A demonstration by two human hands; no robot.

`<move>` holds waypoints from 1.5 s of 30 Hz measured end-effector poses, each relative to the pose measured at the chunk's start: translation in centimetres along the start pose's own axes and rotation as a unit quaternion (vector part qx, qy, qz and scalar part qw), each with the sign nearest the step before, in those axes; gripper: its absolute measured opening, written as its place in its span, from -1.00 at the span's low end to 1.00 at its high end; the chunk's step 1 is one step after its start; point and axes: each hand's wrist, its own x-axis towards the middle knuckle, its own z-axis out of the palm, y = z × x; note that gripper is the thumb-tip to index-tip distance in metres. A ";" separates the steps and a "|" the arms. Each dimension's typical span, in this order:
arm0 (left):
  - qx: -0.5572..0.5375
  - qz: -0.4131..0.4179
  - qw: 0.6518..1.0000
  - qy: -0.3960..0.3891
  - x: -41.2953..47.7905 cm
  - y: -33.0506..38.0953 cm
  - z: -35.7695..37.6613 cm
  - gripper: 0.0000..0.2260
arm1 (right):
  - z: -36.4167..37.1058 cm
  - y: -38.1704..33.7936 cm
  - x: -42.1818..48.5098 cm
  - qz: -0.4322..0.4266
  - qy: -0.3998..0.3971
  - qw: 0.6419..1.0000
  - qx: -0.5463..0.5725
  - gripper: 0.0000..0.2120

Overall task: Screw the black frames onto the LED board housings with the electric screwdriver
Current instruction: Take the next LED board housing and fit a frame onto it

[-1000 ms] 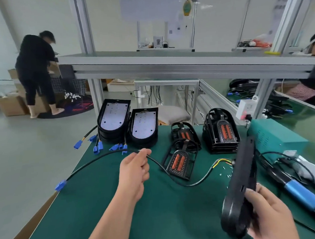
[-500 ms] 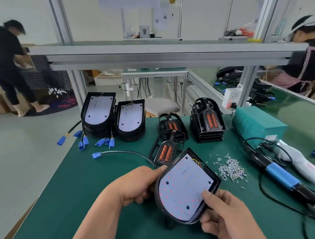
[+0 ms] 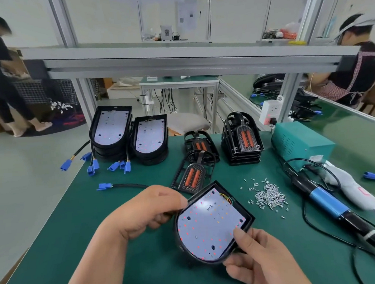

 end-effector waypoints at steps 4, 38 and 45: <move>0.076 -0.012 0.997 0.017 0.5 -0.2 0.8 -0.62 | -1.2 -0.3 0.1 0.008 -0.017 0.999 -0.042 -0.49; 0.210 0.030 0.971 0.110 2.9 -1.6 4.4 -0.86 | 1.5 -9.4 19.3 -0.146 0.024 0.834 -0.531 -0.39; 0.165 0.022 0.981 0.094 2.8 -1.8 3.9 -0.86 | 1.1 -8.9 20.3 -0.146 0.032 0.902 -0.406 -0.93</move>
